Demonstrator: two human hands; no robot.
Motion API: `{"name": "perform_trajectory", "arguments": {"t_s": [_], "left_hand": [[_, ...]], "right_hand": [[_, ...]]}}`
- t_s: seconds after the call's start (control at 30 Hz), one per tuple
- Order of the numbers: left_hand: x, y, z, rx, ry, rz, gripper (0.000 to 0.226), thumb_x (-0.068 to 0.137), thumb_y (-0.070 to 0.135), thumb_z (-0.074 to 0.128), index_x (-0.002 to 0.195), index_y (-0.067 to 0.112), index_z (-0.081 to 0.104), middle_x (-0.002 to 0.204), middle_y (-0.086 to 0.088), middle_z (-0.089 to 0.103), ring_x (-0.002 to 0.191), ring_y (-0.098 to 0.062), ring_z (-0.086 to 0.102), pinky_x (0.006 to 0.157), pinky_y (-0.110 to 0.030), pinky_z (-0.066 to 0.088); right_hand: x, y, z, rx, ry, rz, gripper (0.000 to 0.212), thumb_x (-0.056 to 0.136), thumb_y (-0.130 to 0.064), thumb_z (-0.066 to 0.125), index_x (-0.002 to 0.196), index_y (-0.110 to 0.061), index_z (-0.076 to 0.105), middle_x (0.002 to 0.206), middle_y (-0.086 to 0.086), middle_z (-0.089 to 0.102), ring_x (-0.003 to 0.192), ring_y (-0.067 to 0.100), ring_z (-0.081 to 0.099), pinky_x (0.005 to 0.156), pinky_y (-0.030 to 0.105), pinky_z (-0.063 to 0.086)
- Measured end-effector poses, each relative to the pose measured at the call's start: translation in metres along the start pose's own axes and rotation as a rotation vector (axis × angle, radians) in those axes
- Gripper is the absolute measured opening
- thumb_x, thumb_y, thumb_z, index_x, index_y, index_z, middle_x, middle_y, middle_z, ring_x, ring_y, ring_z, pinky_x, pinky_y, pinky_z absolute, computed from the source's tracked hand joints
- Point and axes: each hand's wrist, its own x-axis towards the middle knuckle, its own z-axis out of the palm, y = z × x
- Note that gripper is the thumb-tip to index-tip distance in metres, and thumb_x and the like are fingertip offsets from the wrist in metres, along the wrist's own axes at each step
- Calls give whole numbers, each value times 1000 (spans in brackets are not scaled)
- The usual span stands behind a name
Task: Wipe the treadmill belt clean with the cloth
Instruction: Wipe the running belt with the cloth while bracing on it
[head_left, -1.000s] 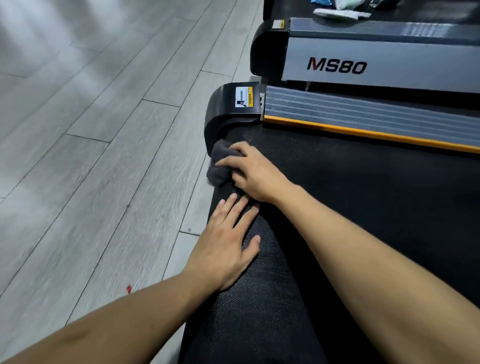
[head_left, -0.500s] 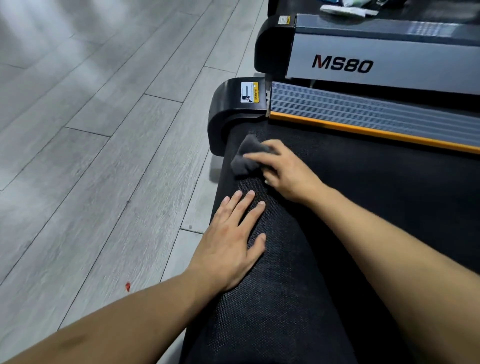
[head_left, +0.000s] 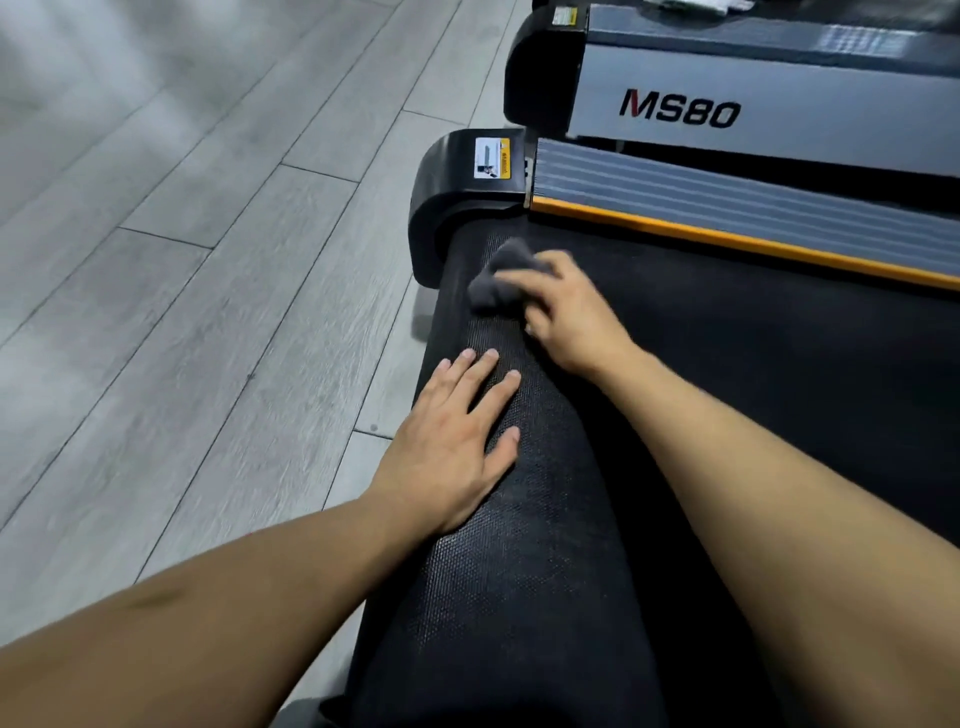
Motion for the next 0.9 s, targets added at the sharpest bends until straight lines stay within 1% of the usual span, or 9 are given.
{"name": "perform_trajectory", "arguments": {"t_s": [0.13, 0.27, 0.33, 0.4, 0.47, 0.57, 0.63, 0.7, 0.9], "left_hand": [[-4, 8, -5, 156, 16, -11, 55, 102, 43, 38, 148, 15, 48, 152, -16, 45, 144, -36, 38, 123, -49, 27], [-18, 22, -20, 299, 5, 89, 33, 93, 32, 49, 116, 11, 60, 113, -11, 62, 104, -34, 59, 89, -48, 49], [-35, 32, -29, 332, -48, 156, 37, 90, 34, 51, 118, 11, 58, 113, -11, 63, 100, -34, 60, 82, -46, 50], [-60, 42, -42, 324, -246, 130, 58, 93, 48, 46, 138, 11, 47, 142, -18, 50, 126, -38, 51, 98, -49, 48], [-81, 42, -53, 323, -529, 124, 96, 91, 70, 45, 161, 13, 11, 169, -19, 4, 156, -37, 12, 123, -50, 25], [-96, 42, -58, 378, -694, 189, 129, 78, 82, 55, 159, 18, -22, 164, -17, -31, 156, -34, -21, 129, -47, 2], [-97, 39, -51, 377, -680, 190, 136, 75, 82, 60, 157, 19, -28, 162, -17, -36, 154, -34, -27, 129, -48, -1], [-96, 38, -49, 355, -690, 185, 137, 74, 81, 62, 157, 21, -29, 161, -16, -38, 153, -33, -29, 129, -47, -3], [-94, 41, -50, 377, -721, 176, 135, 75, 80, 63, 157, 21, -26, 165, -17, -30, 155, -34, -24, 129, -47, -4]], "right_hand": [[11, -14, 9, -30, 82, 222, 43, 90, -10, 54, 130, -25, 62, 137, 10, 42, 121, 31, 47, 106, 37, 40], [-44, -53, 6, 23, -48, -6, 48, 82, -8, 55, 127, -21, 66, 133, 15, 47, 114, 33, 51, 101, 32, 40], [-79, -66, 6, 48, -127, -125, 48, 82, -8, 56, 128, -19, 66, 132, 16, 49, 112, 31, 52, 101, 32, 41], [-90, -62, 1, 42, -198, -217, 48, 86, -11, 55, 132, -21, 62, 135, 14, 47, 116, 30, 51, 102, 35, 43], [-73, -48, -5, -2, -192, -229, 48, 88, -13, 52, 134, -22, 61, 136, 14, 46, 117, 30, 52, 102, 33, 43], [-32, -31, -6, -34, -27, 25, 47, 90, -6, 55, 133, -21, 62, 136, 14, 45, 117, 33, 51, 99, 21, 35], [-18, -27, -2, -48, 33, 177, 46, 91, -8, 56, 134, -24, 61, 140, 11, 42, 121, 32, 48, 105, 25, 34], [-23, -34, -1, -37, 17, 152, 46, 89, -9, 57, 132, -24, 62, 139, 12, 43, 120, 33, 48, 109, 35, 39], [-123, -90, -2, 90, -239, -306, 45, 85, -5, 61, 128, -17, 66, 134, 19, 50, 116, 31, 51, 103, 34, 42]]}}
